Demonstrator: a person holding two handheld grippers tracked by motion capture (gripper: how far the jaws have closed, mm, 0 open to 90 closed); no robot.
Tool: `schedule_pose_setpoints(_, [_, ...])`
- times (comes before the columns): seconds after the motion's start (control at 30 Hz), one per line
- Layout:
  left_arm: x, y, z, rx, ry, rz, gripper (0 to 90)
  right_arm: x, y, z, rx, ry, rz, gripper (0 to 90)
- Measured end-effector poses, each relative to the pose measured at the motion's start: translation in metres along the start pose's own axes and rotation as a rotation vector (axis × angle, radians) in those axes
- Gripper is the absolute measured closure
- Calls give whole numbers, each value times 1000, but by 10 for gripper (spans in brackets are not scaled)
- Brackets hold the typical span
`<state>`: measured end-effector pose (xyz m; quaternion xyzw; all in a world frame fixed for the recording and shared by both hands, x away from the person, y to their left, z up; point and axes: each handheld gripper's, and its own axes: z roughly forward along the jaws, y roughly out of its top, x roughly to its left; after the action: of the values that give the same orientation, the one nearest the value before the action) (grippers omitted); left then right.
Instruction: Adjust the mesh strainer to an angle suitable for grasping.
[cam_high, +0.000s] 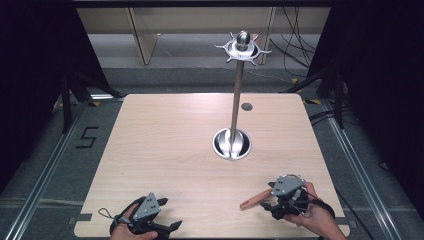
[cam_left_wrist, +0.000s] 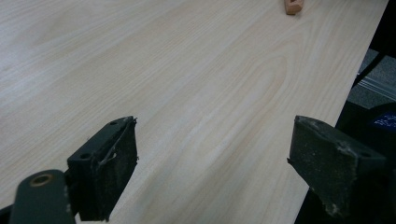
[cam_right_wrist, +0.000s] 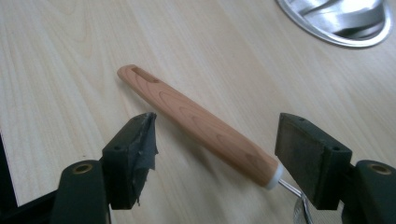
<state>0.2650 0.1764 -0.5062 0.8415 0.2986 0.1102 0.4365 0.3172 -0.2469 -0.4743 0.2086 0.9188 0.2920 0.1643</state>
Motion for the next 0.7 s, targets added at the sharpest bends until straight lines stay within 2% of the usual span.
schedule_pose_setpoints(0.03, [0, 0, 0, -1, 1, -2, 147, 0, 2, 2, 13, 18, 1, 300])
schedule_pose_setpoints(0.1, [0, 0, 0, -3, 0, 0, 147, -4, 6, 6, 20, 35, -38, 299])
schedule_pose_setpoints(0.17, [0, 0, 0, -1, 0, -1, 147, -6, 8, 11, 34, 36, -41, 304])
schedule_pose_setpoints(0.27, [0, 0, 1, -13, 3, -5, 147, -9, 11, 17, 61, 64, -42, 319])
schedule_pose_setpoints(0.33, [0, 0, 1, -10, 6, -2, 147, -8, 11, 19, 94, 66, -10, 330])
schedule_pose_setpoints(0.43, [0, 0, 1, -17, -6, -4, 147, -10, 12, 21, 102, 81, -6, 350])
schedule_pose_setpoints(0.47, [0, -1, 1, -17, -2, -7, 147, -13, 13, 26, 100, 94, -51, 356])
schedule_pose_setpoints(0.5, [0, -1, 1, -17, -2, -7, 147, -13, 13, 26, 100, 94, -51, 356])
schedule_pose_setpoints(0.57, [0, 0, 0, -6, 0, 0, 147, -15, 14, 28, 122, 128, -50, 376])
schedule_pose_setpoints(0.7, [0, 0, 1, -18, -3, 0, 147, -18, 14, 31, 133, 135, -41, 369])
